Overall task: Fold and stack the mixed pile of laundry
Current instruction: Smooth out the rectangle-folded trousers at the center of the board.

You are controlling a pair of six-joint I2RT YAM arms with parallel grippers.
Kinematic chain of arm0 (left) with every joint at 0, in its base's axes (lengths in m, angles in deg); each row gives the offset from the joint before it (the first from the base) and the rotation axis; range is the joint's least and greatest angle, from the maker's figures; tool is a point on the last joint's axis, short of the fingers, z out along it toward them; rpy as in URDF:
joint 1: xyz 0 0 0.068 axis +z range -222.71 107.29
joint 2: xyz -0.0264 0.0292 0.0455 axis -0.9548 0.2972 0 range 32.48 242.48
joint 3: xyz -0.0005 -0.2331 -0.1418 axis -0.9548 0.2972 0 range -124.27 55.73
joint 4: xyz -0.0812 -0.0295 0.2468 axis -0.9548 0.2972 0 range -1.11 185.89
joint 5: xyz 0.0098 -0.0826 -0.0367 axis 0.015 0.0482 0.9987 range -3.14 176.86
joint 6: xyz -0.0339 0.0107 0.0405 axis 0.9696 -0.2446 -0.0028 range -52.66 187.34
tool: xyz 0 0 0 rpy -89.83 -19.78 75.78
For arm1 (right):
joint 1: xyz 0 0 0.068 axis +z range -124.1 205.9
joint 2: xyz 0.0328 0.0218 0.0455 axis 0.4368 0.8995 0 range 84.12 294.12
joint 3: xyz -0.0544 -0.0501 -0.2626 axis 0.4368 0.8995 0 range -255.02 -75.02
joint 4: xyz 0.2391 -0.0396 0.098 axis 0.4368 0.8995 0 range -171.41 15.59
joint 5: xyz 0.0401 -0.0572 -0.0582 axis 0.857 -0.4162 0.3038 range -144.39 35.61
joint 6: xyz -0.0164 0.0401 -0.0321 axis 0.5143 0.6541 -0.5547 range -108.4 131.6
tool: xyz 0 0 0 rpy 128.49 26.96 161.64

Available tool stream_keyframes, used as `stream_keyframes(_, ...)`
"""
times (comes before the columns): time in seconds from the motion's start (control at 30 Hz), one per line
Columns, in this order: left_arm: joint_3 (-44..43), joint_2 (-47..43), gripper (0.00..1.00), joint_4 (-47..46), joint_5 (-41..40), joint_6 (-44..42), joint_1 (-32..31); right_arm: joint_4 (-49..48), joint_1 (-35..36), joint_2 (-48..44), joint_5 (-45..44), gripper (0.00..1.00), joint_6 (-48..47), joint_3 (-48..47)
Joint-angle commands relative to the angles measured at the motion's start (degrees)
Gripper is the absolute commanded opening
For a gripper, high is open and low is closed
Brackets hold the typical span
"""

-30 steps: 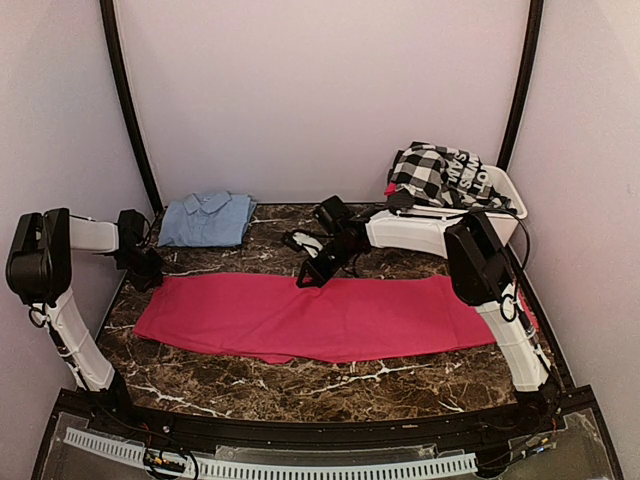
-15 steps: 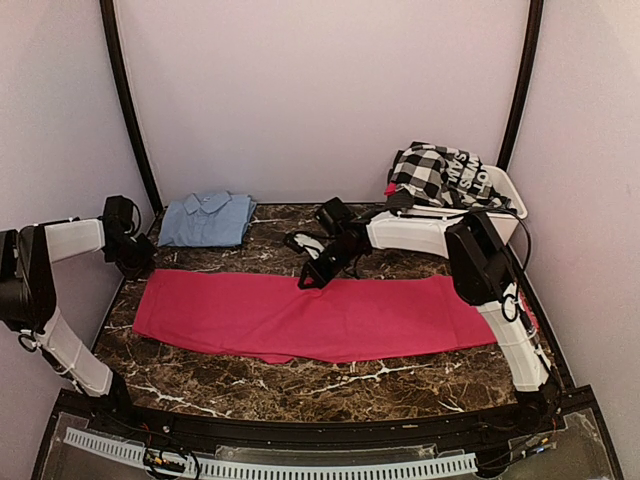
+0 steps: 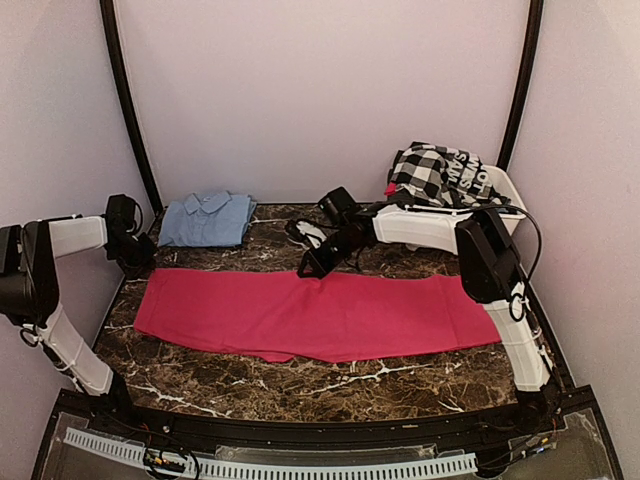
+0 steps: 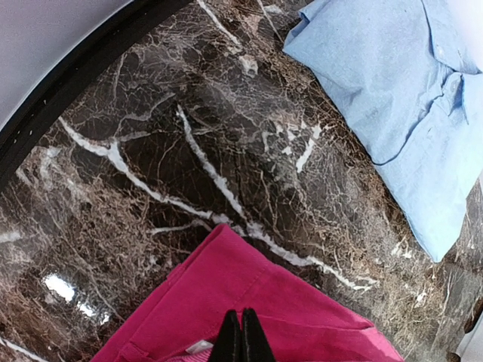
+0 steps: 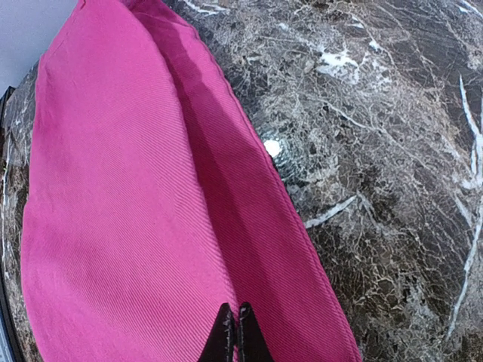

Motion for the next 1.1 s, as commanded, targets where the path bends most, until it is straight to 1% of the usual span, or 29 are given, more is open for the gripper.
stream_keyframes(0.0, -1.25, 0.19, 0.0, -2.52, -0.73, -0.66, 0.09, -1.71, -0.51, 1.27, -1.81, 0.0, 0.77, -3.55)
stream_keyframes(0.1, -0.75, 0.72, 0.0, -4.07, -1.03, -0.65, 0.17, -2.64, -0.58, 1.81, -3.37, 0.0, 1.18, -3.61)
stream_keyframes(0.2, -0.59, 2.14, 0.0, -5.17, -2.99, -0.84, 0.14, -2.96, -0.55, 3.01, -3.86, 0.0, 1.37, -4.58)
stream_keyframes(0.33, -1.74, 6.1, 0.0, -6.4, -2.31, -1.59, 0.13, -2.19, -0.6, 5.73, -6.61, 0.0, 1.84, -6.15)
stream_keyframes(0.37, -2.28, 6.93, 0.07, -6.37, -1.96, -2.12, 0.1, -1.59, -0.62, 6.21, -8.13, 0.0, 1.98, -6.63)
stream_keyframes(0.4, -2.49, 7.05, 0.13, -6.32, -0.95, -2.37, 0.06, -1.02, -0.6, 6.4, -9.61, 0.05, 2.28, -7.03)
stream_keyframes(0.43, -2.61, 6.59, 0.29, -6.37, -0.35, -3.07, -0.02, -0.62, -0.6, 6.2, -11.11, 0.11, 2.71, -6.97)
stream_keyframes(0.47, -2.43, 5.96, 0.37, -6.71, 0.2, -3.46, -0.27, -0.43, -0.64, 5.4, -11.69, 0.18, 2.89, -6.52)
stream_keyframes(0.5, -1.6, 3.99, 0.5, -7.0, 0.27, -4.66, -1.2, -0.43, -0.58, 4.1, -12.04, 0.26, 3.02, -5.76)
stream_keyframes(0.57, -0.47, 0.11, 0.62, -6.93, -0.18, -6.61, -3.81, -0.86, -0.52, 0.12, -12.03, 0.38, 4.02, -2.89)
stream_keyframes(0.6, 0.17, -1.15, 0.65, -5.97, -0.79, -8.21, -4.98, -1.15, -0.51, -2.24, -11.56, 0.41, 4.13, -1.07)
stream_keyframes(0.63, 0.4, -3.85, 0.69, -5.32, -1.8, -8.89, -7.94, -1.75, -0.47, -5.14, -10.66, 0.44, 4.14, 2.35)
stream_keyframes(0.67, 1.06, -5.15, 0.7, -3.66, -3.0, -9.49, -9.55, -2.53, -0.32, -8.09, -8.86, 0.48, 5.26, 5.01)
stream_keyframes(0.7, 1.51, -7.29, 0.71, -3.1, -2.86, -9.53, -12.38, -3.31, 0.2, -10.94, -7.05, 0.5, 5.55, 7.83)
stream_keyframes(0.73, 2.99, -9.29, 0.71, -2.53, -2.15, -9.05, -13.52, -4.5, 0.79, -13.95, -5.83, 0.52, 5.44, 11.0)
stream_keyframes(0.83, 7.15, -12.78, 0.68, -3.15, 3.5, -6.94, -16.89, -7.04, 4.4, -20.43, -4.4, 0.5, 4.5, 18.85)
stream_keyframes(0.87, 9.3, -14.51, 0.64, -4.52, 6.96, -6.87, -18.17, -7.79, 5.74, -22.26, -4.35, 0.49, 2.98, 20.91)
stream_keyframes(0.9, 10.33, -15.4, 0.62, -5.12, 8.58, -7.25, -19.06, -8.36, 6.86, -23.15, -3.88, 0.47, 2.38, 22.66)
stream_keyframes(0.93, 12.2, -17.54, 0.6, -5.81, 9.99, -8.28, -21.35, -8.18, 7.89, -23.39, -2.97, 0.46, 2.12, 23.72)
stream_keyframes(0.97, 13.01, -18.76, 0.59, -5.89, 10.0, -8.71, -22.45, -7.75, 8.85, -23.34, -2.08, 0.44, 1.91, 24.36)
stream_keyframes(1.07, 16.81, -25.14, 0.53, -6.11, 11.58, -9.45, -27.21, -8.84, 11.58, -22.57, -0.82, 0.43, 2.59, 27.07)
